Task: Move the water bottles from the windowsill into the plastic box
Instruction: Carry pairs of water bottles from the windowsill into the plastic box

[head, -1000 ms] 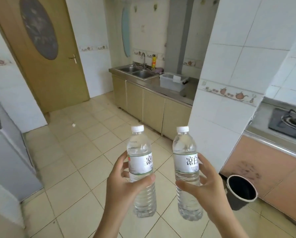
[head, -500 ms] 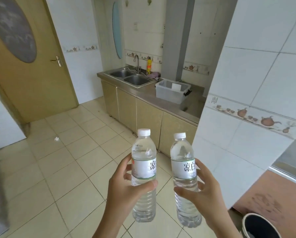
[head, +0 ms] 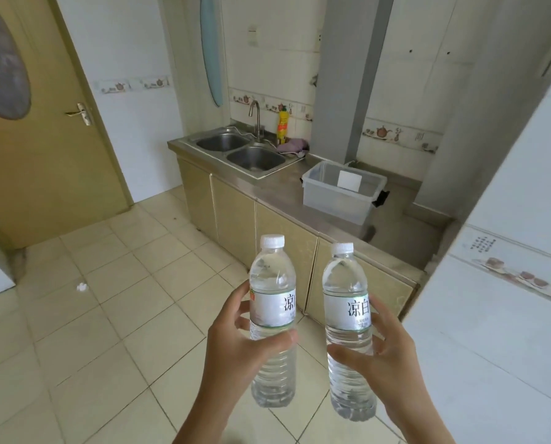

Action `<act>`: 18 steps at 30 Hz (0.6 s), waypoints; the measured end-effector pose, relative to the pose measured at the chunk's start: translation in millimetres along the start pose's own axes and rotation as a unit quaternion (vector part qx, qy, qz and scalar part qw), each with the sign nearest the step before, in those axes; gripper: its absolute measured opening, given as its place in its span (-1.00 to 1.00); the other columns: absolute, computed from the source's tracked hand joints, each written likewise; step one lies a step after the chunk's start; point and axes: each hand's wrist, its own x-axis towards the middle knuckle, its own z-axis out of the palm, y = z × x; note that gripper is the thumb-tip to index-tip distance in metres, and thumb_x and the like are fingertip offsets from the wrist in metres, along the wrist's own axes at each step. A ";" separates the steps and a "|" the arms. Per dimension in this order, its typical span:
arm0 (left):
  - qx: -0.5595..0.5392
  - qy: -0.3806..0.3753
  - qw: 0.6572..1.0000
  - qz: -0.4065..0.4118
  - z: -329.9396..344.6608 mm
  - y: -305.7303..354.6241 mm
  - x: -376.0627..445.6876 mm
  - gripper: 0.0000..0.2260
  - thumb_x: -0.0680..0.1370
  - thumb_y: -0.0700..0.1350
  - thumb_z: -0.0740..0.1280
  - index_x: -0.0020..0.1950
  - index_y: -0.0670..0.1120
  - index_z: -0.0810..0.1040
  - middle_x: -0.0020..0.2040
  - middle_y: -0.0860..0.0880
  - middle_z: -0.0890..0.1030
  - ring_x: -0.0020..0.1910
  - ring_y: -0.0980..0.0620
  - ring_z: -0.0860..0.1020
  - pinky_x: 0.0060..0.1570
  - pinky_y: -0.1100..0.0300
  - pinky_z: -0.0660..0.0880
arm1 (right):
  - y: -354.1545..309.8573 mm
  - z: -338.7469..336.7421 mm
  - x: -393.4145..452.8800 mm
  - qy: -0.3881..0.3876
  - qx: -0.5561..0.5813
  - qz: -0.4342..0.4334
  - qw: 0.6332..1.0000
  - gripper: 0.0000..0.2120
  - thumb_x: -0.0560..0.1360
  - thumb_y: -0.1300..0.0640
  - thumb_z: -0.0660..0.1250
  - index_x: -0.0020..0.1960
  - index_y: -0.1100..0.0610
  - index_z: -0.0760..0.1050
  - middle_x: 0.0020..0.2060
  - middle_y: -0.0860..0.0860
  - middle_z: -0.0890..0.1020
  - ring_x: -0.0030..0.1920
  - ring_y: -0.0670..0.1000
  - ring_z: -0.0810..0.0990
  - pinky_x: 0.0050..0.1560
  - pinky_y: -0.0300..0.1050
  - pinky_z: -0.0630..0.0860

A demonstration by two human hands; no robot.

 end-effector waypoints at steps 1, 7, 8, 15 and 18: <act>-0.005 -0.008 1.000 -0.003 0.6 -2.2 25.3 -0.20 0.04 0.08 0.62 0.27 0.28 0.51 0.03 0.15 0.68 -0.02 0.08 0.64 -0.08 0.13 0.59 | 2.6 8.8 18.3 0.009 0.001 0.003 1.000 -0.18 0.12 0.30 0.64 0.15 -0.35 0.43 -0.02 -0.23 0.67 -0.07 -0.13 0.68 -0.16 -0.24 0.57; -0.022 -0.068 0.997 0.016 14.1 8.1 168.8 -0.28 0.05 0.08 0.62 0.17 0.37 0.51 0.01 0.23 0.67 -0.02 0.08 0.64 -0.03 0.10 0.59 | -1.5 41.6 124.7 0.070 -0.004 0.023 0.997 -0.16 0.09 0.28 0.66 0.23 -0.22 0.44 0.02 -0.23 0.66 -0.04 -0.12 0.67 -0.10 -0.23 0.58; -0.023 -0.081 0.996 0.019 20.1 10.7 189.1 -0.28 0.05 0.07 0.63 0.18 0.35 0.52 0.02 0.22 0.67 0.00 0.07 0.64 0.00 0.07 0.59 | -1.9 42.7 140.8 0.080 -0.002 0.023 0.996 -0.17 0.10 0.29 0.66 0.22 -0.22 0.44 0.01 -0.23 0.66 -0.04 -0.12 0.67 -0.08 -0.19 0.58; -0.025 -0.154 0.987 0.045 89.3 15.3 312.5 -0.27 0.08 0.01 0.64 0.22 0.26 0.53 0.03 0.13 0.69 0.01 0.06 0.67 0.06 -0.03 0.61 | 4.9 29.0 250.8 0.145 -0.013 0.018 0.989 -0.21 0.11 0.37 0.62 0.18 -0.15 0.46 -0.03 -0.29 0.65 -0.09 -0.23 0.65 -0.25 -0.47 0.50; -0.031 -0.161 0.985 0.058 128.6 11.2 363.0 -0.27 0.08 0.00 0.64 0.21 0.28 0.53 0.01 0.13 0.69 -0.04 0.11 0.67 -0.05 0.14 0.60 | 18.3 14.1 305.0 0.155 -0.026 0.008 0.988 -0.22 0.12 0.40 0.61 0.20 -0.12 0.46 -0.02 -0.27 0.65 -0.09 -0.20 0.65 -0.23 -0.47 0.49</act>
